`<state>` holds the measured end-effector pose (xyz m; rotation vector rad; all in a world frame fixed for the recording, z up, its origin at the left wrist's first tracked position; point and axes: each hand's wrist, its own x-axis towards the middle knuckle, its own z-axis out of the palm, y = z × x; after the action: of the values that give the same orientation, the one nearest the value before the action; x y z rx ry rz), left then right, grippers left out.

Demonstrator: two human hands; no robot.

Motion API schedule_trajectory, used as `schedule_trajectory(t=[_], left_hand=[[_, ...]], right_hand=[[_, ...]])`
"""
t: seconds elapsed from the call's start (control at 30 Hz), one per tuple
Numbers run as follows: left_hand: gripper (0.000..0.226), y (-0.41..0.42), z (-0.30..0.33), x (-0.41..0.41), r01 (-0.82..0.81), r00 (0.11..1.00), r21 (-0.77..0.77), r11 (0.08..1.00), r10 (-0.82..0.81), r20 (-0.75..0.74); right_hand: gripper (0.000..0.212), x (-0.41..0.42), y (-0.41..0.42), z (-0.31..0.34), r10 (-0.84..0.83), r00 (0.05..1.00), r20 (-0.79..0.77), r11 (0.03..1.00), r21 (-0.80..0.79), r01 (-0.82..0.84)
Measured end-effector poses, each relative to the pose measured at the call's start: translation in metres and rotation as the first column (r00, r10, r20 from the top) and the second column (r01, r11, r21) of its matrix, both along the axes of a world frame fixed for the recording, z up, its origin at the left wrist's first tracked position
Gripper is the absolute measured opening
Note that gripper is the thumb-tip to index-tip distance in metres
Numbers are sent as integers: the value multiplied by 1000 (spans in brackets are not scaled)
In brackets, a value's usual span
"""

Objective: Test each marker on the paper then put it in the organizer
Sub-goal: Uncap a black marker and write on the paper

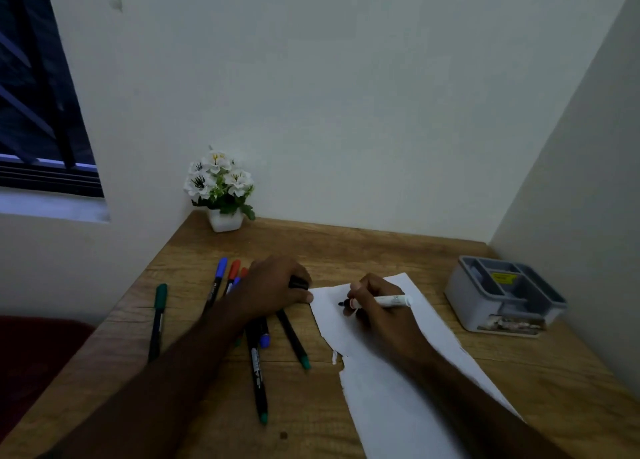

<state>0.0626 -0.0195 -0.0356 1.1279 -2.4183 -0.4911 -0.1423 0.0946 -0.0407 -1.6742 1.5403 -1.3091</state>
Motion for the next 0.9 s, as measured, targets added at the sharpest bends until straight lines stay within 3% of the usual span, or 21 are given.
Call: schedule_trajectory(t=[0.17, 0.3, 0.5, 0.67, 0.8, 0.9], left_hand=[[33, 1, -3, -4, -8, 998, 3, 1000, 8, 64], [35, 1, -3, -5, -12, 998, 19, 1000, 11, 65], [40, -1, -4, -2, -13, 998, 17, 1000, 12, 56], [36, -7, -8, 0, -76, 996, 0, 997, 76, 39], [41, -8, -10, 0, -97, 995, 4, 995, 97, 15], [52, -8, -11, 0, -139, 989, -15, 990, 140, 38]], right_hand=[[44, -3, 4, 6, 17, 1000, -26, 998, 55, -16], [51, 14, -17, 23, 19, 1000, 1, 1000, -9, -19], [16, 27, -23, 14, 35, 999, 30, 999, 35, -36], [21, 34, -19, 8, -17, 998, 65, 1000, -8, 18], [17, 30, -23, 9, -33, 996, -88, 995, 87, 40], [25, 26, -28, 5, -39, 995, -88, 995, 93, 47]])
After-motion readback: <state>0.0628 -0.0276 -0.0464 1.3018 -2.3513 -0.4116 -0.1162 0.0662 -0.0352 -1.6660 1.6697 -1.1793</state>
